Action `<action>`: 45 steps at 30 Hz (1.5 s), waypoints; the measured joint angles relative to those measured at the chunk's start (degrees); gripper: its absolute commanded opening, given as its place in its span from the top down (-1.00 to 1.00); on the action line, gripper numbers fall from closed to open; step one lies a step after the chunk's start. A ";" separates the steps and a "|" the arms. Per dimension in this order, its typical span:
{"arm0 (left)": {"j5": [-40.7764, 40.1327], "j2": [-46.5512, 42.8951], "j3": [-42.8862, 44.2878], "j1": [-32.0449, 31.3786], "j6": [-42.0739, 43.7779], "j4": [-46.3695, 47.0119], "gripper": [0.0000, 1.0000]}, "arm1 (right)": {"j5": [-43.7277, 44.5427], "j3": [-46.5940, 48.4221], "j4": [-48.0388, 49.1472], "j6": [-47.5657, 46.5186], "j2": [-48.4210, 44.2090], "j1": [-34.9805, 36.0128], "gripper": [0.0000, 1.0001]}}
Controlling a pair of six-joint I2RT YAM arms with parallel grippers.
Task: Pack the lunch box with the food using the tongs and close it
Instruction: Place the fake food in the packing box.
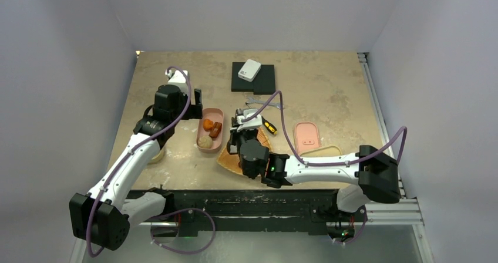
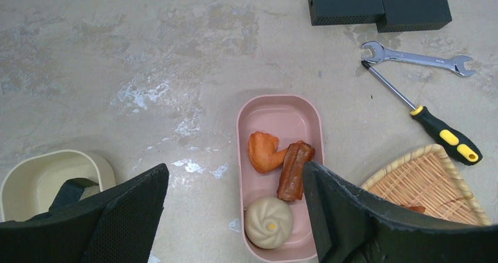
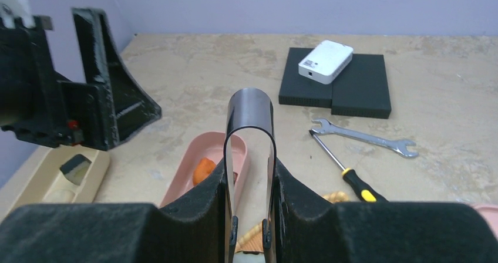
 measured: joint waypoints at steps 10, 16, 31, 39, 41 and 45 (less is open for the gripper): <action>0.33 0.02 0.00 0.31 0.00 0.00 -0.66 | -3.19 5.44 2.56 -4.57 3.78 0.00 1.00; 0.37 -0.09 -0.70 1.40 0.00 0.00 -0.66 | -5.42 8.33 3.52 -6.47 7.63 -0.44 1.00; 0.50 -0.76 -0.87 3.28 0.02 0.00 -0.65 | -9.94 14.40 4.92 -8.96 13.77 -3.02 1.00; 0.02 -1.22 -0.87 3.28 0.04 0.00 -0.65 | -12.00 17.75 6.36 -9.81 17.59 -4.72 1.00; -0.15 -1.33 -0.87 3.28 0.04 0.00 -0.65 | -12.28 18.64 6.75 -10.21 18.53 -5.25 1.00; -0.74 -1.40 -0.87 3.32 0.04 -0.02 -0.65 | -13.20 20.72 7.43 -10.91 20.68 -6.45 1.00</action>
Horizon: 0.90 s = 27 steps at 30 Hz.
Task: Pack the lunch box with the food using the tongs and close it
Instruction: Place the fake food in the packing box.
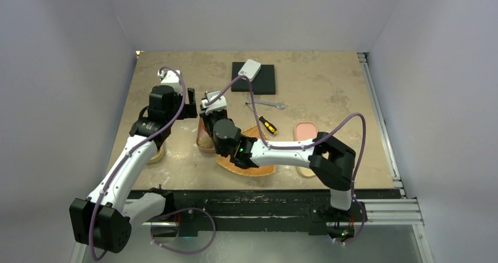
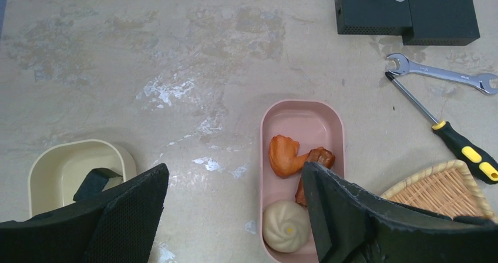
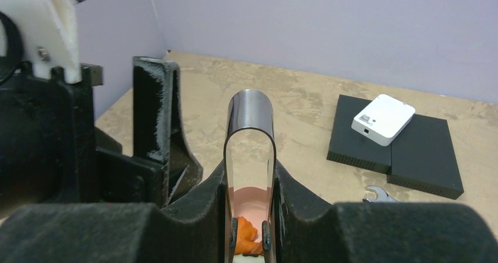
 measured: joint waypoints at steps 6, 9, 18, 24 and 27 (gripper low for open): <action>-2.91 -0.26 0.00 0.55 0.02 -0.20 -0.65 | -0.85 2.58 1.25 -1.01 3.04 -2.01 1.00; -3.87 -0.79 0.00 0.94 0.02 -0.22 -0.66 | -1.66 3.80 2.21 -1.73 4.68 -2.97 1.00; -4.59 -1.27 0.00 1.40 0.02 -0.22 -0.66 | -2.89 7.82 3.34 -3.93 9.31 -4.96 1.00; -4.57 -1.27 0.00 1.40 0.02 -0.22 -0.66 | -3.98 10.32 3.26 -3.98 11.61 -5.62 1.00; -4.55 -1.27 0.00 1.44 0.02 -0.22 -0.66 | -4.74 11.65 3.10 -3.93 12.63 -5.97 1.00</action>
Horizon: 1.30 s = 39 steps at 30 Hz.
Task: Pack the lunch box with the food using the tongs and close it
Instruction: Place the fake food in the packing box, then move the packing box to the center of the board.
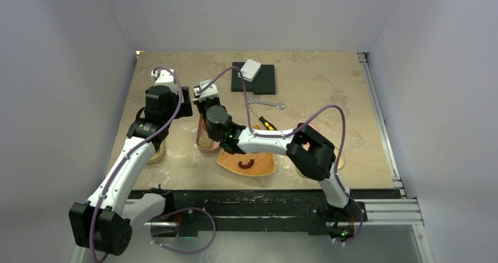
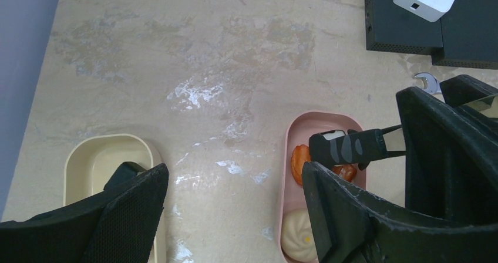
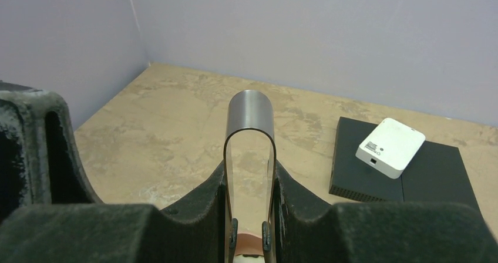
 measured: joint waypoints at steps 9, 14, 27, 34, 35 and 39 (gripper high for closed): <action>0.24 0.00 0.00 0.02 0.00 0.00 -0.65 | -0.42 2.36 -1.14 0.63 1.77 -0.57 1.00; 0.46 0.00 0.00 0.11 0.00 0.02 -0.66 | -0.68 2.93 -2.12 1.42 2.64 -0.96 1.00; 0.74 0.00 0.00 0.37 0.00 0.02 -0.65 | -1.42 4.70 -4.17 2.69 3.37 -1.51 0.52; 1.11 0.00 -0.02 0.39 0.00 0.02 -0.65 | -1.44 5.35 -4.31 2.97 3.89 -1.55 0.37; 1.16 0.00 -0.02 0.42 0.00 0.02 -0.66 | -1.44 5.40 -4.35 2.97 4.04 -1.55 0.36; 1.51 0.00 -0.02 0.48 0.00 0.02 -0.66 | -1.44 5.42 -4.63 2.97 4.24 -1.55 0.31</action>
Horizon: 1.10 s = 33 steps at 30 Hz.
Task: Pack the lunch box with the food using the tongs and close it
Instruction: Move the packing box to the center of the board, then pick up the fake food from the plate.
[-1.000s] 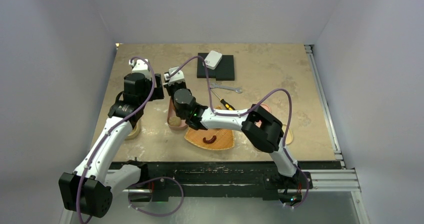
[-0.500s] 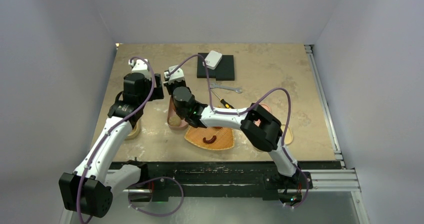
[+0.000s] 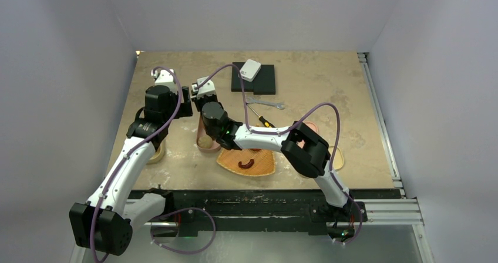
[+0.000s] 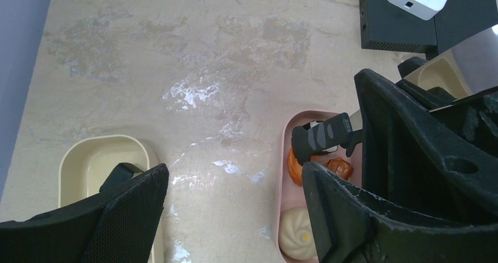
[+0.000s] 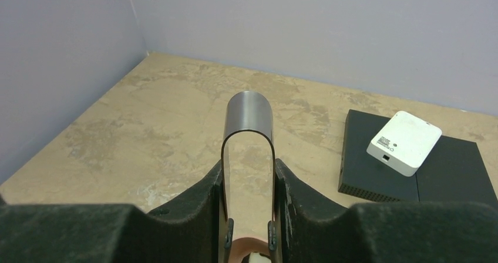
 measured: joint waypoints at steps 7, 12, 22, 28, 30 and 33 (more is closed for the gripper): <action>0.26 0.00 0.00 0.26 0.00 0.00 -0.65 | 0.07 0.00 0.39 -0.04 0.00 -0.02 0.39; 0.26 0.00 0.02 0.26 0.00 0.00 -0.65 | 0.24 -0.42 1.40 -0.07 -0.33 -0.09 0.44; 0.28 0.00 0.00 0.28 0.00 0.15 -0.65 | 0.22 -8.96 2.32 -0.37 -11.56 0.26 0.47; 1.46 0.04 -0.07 0.33 0.00 0.20 -0.65 | -1.46 -17.22 1.99 0.81 -24.04 0.50 0.47; 2.10 0.17 -0.07 0.33 0.00 0.22 -0.65 | -2.38 -20.24 0.09 2.36 -28.30 0.50 0.47; 3.04 0.37 -0.09 0.39 0.00 0.22 -0.64 | -3.41 -23.58 -3.34 4.66 -32.89 0.44 0.47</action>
